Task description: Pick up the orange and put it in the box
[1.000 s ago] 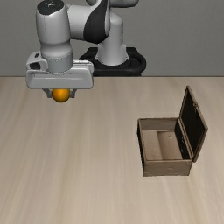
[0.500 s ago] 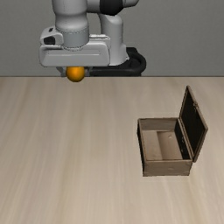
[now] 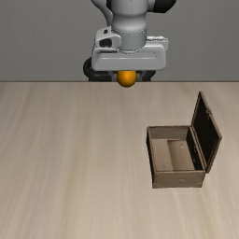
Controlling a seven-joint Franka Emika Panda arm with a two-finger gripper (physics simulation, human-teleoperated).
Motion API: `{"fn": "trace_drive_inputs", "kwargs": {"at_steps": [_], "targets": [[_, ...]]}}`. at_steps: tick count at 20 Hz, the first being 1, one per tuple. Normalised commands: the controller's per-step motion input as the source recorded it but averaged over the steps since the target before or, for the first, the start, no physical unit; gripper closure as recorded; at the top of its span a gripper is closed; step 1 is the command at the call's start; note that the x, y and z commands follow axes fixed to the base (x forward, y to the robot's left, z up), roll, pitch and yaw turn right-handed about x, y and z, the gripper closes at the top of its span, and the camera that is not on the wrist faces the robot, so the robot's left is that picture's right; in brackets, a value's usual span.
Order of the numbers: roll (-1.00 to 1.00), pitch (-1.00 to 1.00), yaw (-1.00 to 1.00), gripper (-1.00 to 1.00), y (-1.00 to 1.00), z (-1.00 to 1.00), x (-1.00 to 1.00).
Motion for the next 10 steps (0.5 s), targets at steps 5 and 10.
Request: {"fn": "trace_drive_inputs", "kwargs": {"at_steps": [5,10], "targets": [[0.00,0.00,0.00,1.00,1.00,0.00,0.00],[0.00,0.00,0.00,1.00,1.00,0.00,0.00]]}}
